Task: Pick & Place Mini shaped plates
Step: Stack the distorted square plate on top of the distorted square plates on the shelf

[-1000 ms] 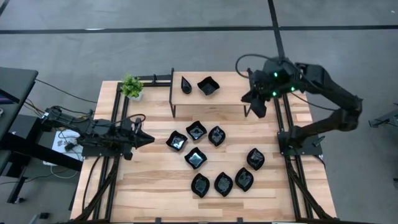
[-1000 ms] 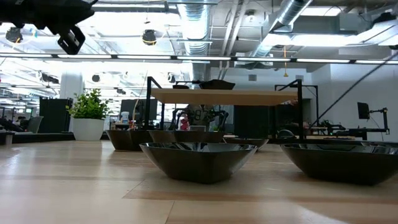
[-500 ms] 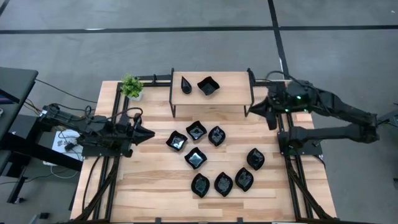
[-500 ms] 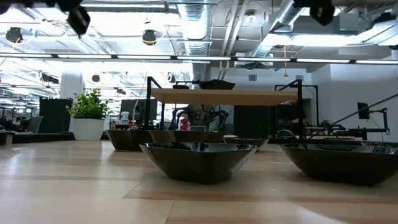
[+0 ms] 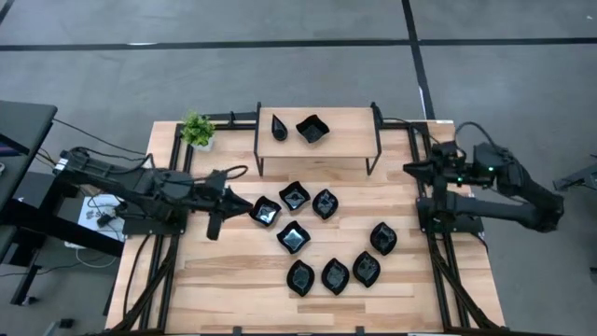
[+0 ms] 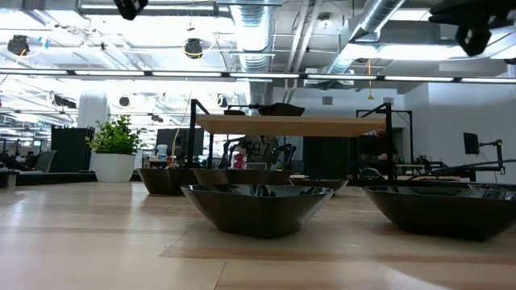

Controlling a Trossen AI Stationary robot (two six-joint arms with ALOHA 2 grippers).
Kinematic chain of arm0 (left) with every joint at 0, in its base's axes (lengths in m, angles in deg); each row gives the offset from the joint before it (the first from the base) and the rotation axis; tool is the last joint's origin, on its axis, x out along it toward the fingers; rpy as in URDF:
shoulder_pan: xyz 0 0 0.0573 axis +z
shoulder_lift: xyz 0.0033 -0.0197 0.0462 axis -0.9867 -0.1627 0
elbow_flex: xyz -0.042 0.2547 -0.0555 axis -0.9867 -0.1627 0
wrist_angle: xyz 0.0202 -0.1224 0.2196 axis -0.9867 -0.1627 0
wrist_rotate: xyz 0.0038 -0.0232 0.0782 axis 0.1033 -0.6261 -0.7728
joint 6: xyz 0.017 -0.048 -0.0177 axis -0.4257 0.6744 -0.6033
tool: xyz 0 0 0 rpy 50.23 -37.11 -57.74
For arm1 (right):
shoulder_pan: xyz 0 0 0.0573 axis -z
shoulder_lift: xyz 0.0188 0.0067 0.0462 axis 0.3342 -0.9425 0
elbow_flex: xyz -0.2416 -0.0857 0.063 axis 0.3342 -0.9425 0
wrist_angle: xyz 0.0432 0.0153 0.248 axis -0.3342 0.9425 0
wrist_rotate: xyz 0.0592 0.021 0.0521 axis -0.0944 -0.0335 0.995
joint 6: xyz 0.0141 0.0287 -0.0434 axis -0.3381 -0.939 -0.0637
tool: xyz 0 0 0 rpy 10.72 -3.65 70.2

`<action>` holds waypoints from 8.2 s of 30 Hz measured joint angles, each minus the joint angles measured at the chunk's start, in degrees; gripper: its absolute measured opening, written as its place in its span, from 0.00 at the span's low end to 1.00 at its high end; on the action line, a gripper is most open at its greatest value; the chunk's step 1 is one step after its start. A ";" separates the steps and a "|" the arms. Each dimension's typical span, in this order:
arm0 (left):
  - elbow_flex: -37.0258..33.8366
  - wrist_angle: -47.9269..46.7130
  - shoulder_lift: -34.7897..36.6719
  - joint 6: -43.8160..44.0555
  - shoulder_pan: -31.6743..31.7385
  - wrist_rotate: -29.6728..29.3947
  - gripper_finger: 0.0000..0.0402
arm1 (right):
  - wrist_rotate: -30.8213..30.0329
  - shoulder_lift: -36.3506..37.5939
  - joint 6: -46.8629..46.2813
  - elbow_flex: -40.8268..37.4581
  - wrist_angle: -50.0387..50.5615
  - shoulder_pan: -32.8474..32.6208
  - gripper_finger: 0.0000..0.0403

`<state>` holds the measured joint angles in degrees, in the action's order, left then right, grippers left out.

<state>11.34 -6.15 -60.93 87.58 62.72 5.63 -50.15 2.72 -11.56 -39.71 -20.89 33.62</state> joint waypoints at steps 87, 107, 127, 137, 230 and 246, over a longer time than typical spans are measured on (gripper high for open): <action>-1.45 -19.43 -26.59 19.01 26.27 19.77 0.42 | -0.39 9.71 -1.41 -9.47 -4.90 0.25 0.12; -3.15 -11.39 -30.22 19.67 26.01 18.01 0.47 | -0.41 9.69 -1.85 -9.47 -4.95 0.28 0.12; -4.66 -11.46 -37.69 23.13 26.05 18.29 0.44 | -0.41 9.69 -1.85 -9.47 -4.92 0.26 0.12; -4.66 -11.21 -37.97 24.39 26.05 18.25 0.20 | -0.41 9.69 -1.85 -9.47 -4.93 0.28 0.12; 72.47 -35.45 -68.61 -15.49 51.68 29.39 0.01 | -0.41 9.69 -1.25 -9.45 -4.81 0.29 0.12; 72.39 -39.15 -68.94 -17.25 52.78 29.13 0.01 | -0.39 9.69 -1.28 -9.45 -4.81 0.29 0.12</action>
<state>83.72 -45.30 -129.87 70.33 115.51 34.76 -50.54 12.41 -12.85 -49.16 -25.70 33.91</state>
